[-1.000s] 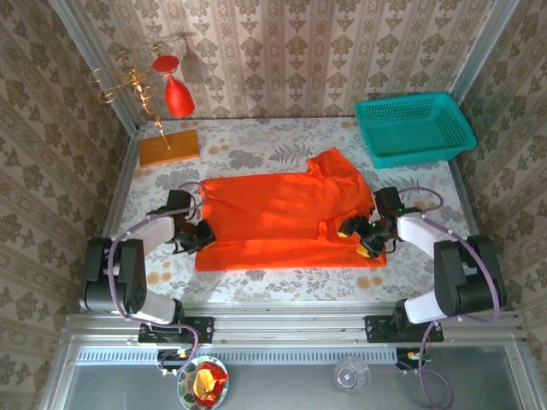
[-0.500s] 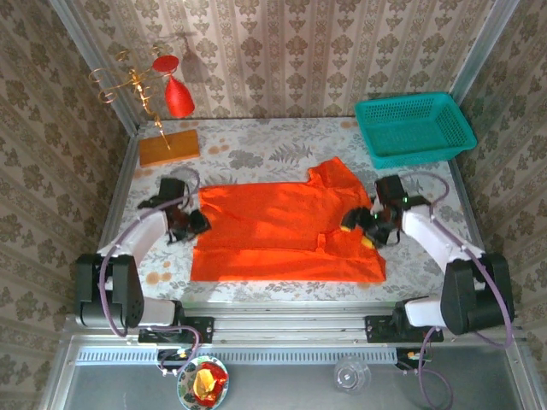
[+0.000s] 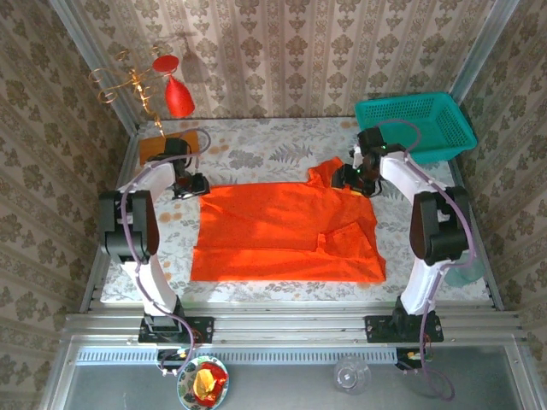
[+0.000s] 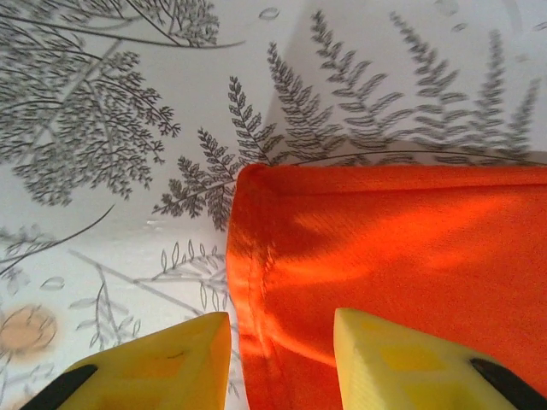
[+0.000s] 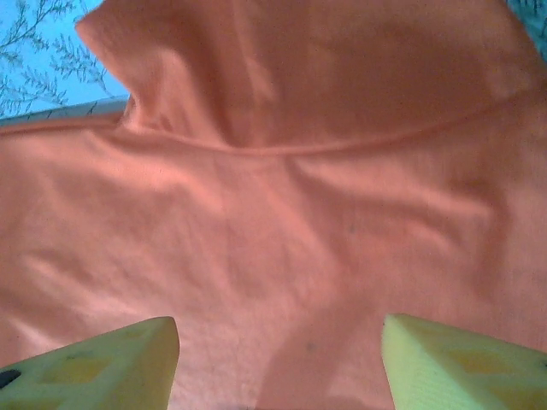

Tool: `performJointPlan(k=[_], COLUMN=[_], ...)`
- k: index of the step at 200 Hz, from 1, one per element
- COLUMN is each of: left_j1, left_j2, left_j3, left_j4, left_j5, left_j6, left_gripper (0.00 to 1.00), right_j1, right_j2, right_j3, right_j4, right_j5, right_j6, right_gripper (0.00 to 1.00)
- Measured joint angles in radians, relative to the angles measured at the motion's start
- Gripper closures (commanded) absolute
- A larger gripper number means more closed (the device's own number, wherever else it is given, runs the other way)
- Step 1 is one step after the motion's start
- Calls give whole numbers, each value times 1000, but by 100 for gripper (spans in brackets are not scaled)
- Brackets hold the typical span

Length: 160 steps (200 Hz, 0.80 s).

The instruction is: Fold the inside-out t-shirt

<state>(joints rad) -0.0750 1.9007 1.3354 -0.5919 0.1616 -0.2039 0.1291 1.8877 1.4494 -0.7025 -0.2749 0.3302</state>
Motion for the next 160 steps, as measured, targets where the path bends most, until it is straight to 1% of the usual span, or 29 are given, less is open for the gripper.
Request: performJointPlan(k=[35, 51, 99, 111, 125, 160], left_j1=[10, 12, 21, 24, 26, 31], left_j2=[96, 115, 151, 158, 159, 162], left_j3=[51, 68, 116, 122, 125, 125], left_j4=[2, 2, 6, 9, 8, 19], left_j5=[-2, -2, 16, 21, 26, 38], left_j6=[23, 26, 29, 29, 29, 37], left_gripper=[66, 68, 68, 70, 76, 85], right_j1=[0, 0, 0, 0, 0, 0], right_j2=[77, 97, 172, 185, 195, 204], right_j3=[108, 138, 216, 227, 238, 252], right_j4=[-19, -29, -64, -72, -80, -92], right_j5=[7, 7, 26, 34, 37, 40], right_j6=[-25, -33, -60, -66, -68, -70], right_gripper=[35, 35, 35, 35, 35, 35])
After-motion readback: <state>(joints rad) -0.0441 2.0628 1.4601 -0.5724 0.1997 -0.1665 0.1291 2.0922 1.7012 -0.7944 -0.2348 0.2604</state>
